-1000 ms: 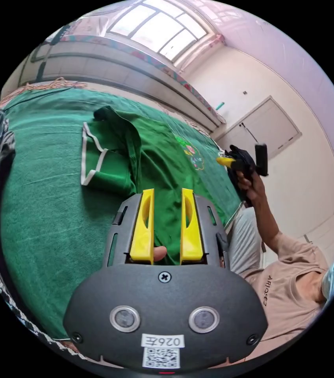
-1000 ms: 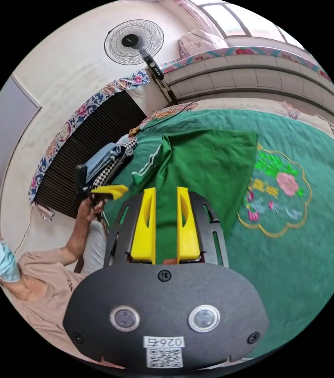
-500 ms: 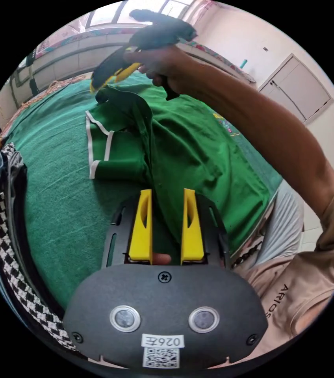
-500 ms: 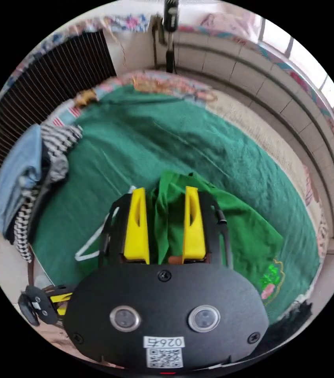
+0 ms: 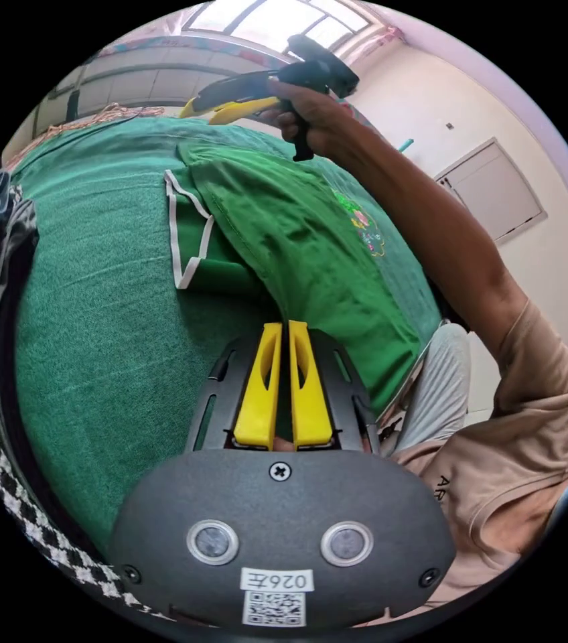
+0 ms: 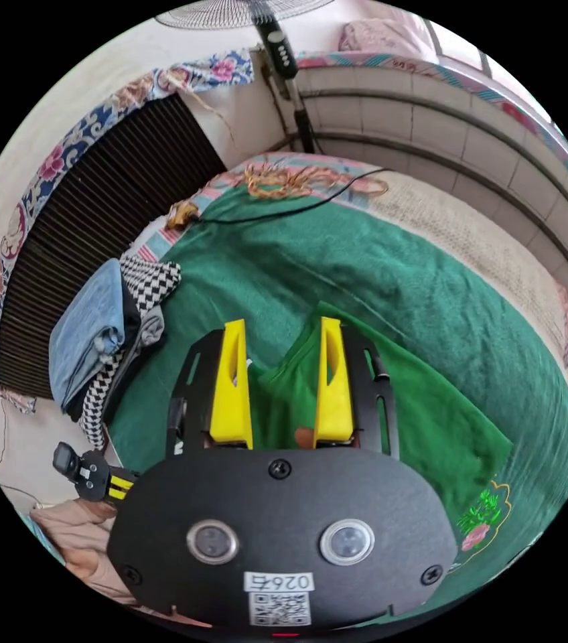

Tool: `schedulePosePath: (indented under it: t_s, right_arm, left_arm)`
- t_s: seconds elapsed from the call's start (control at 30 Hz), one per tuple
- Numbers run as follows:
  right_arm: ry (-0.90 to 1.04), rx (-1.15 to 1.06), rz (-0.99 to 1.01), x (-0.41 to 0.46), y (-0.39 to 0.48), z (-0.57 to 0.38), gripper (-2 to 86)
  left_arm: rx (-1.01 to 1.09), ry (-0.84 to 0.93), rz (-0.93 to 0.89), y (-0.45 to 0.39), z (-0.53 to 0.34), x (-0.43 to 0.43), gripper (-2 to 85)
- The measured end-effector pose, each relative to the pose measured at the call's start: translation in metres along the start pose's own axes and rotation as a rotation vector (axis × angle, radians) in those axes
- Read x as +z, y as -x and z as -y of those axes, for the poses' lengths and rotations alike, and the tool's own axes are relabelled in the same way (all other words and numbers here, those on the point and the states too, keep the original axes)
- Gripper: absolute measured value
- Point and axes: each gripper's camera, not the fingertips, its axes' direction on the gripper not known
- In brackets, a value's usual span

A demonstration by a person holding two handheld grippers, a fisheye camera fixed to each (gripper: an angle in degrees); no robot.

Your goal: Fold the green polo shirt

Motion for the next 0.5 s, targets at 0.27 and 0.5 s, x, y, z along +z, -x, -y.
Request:
schedulePosePath:
  t_s: [0.27,0.5]
  right_arm:
    - [-0.109,0.057,-0.059,-0.115,-0.133,-0.121,6.3]
    - [-0.151,0.036,-0.115,-0.213,-0.209,-0.288,0.9]
  left_arm:
    - [-0.032,-0.076,-0.031,0.021,-0.012,-0.028,-0.4]
    - [-0.087,-0.226,0.001,0.037,-0.041,-0.078,-0.9]
